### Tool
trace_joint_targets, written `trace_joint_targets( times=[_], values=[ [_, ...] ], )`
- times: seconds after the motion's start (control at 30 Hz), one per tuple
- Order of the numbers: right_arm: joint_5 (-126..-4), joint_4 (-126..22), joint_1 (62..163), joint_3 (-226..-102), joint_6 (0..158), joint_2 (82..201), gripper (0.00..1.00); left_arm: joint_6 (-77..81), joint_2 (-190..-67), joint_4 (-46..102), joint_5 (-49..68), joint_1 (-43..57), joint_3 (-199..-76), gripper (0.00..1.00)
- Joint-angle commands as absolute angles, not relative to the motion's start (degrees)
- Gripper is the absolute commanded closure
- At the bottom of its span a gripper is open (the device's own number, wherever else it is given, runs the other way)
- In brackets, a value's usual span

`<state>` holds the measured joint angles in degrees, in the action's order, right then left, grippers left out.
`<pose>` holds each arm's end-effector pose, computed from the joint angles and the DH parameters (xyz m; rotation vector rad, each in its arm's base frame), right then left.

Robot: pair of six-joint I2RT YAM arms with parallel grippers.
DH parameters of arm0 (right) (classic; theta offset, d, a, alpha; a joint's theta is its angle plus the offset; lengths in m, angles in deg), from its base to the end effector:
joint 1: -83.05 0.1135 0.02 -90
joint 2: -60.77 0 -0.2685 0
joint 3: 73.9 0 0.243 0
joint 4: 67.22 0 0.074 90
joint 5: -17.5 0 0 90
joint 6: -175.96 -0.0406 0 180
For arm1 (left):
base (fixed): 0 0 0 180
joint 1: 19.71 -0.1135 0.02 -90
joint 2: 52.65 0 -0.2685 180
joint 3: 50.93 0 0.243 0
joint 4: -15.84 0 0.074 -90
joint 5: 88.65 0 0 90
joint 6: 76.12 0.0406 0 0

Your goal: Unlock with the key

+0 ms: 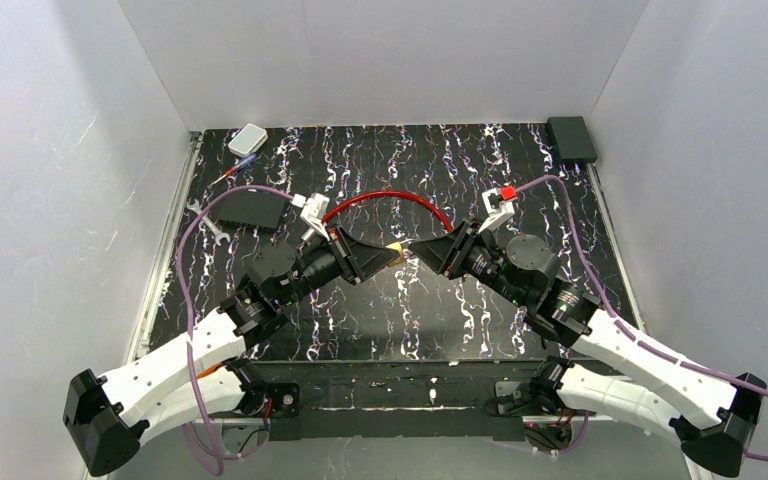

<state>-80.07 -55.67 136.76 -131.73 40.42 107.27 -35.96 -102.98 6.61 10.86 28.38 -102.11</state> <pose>0.1154 0.1481 0.3556 -0.0094 1.7194 1.2286 0.1312 -0.1562 0.3437 0.1322 1.5767 -1.5034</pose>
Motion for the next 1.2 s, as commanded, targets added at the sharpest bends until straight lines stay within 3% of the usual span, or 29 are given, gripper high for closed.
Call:
trace_joint_targets(
  times=[0.0,0.13,0.43,0.63,0.93,1.17],
  values=[
    [-80.72,-59.23,136.83,-133.88,41.08,106.11,0.69,-35.72,-101.43,5.36,12.4,27.94,-103.99,1.0],
    [-81.14,-58.88,136.83,-133.55,40.39,106.38,0.74,-33.23,-101.74,5.31,14.26,27.95,-104.28,1.0],
    [-83.65,-54.9,136.83,-134.87,36.01,106.59,0.98,-19.24,-100.07,5.91,17.67,27.92,-104.33,1.0],
    [-82.91,-53.07,136.83,-136.16,32.48,107.09,0.99,-12.66,-100.08,5.98,19.53,27.94,-104.35,1.0],
    [-84.35,-36.25,136.83,-143.47,25.73,113.08,0.98,-1.27,-97.54,6.28,20.42,27.98,-103.28,1.0],
    [-85.7,-35.0,136.83,-144.2,25.68,113.57,0.35,4.21,-96.05,11.02,19.57,27.93,-103.28,1.0]
  ],
)
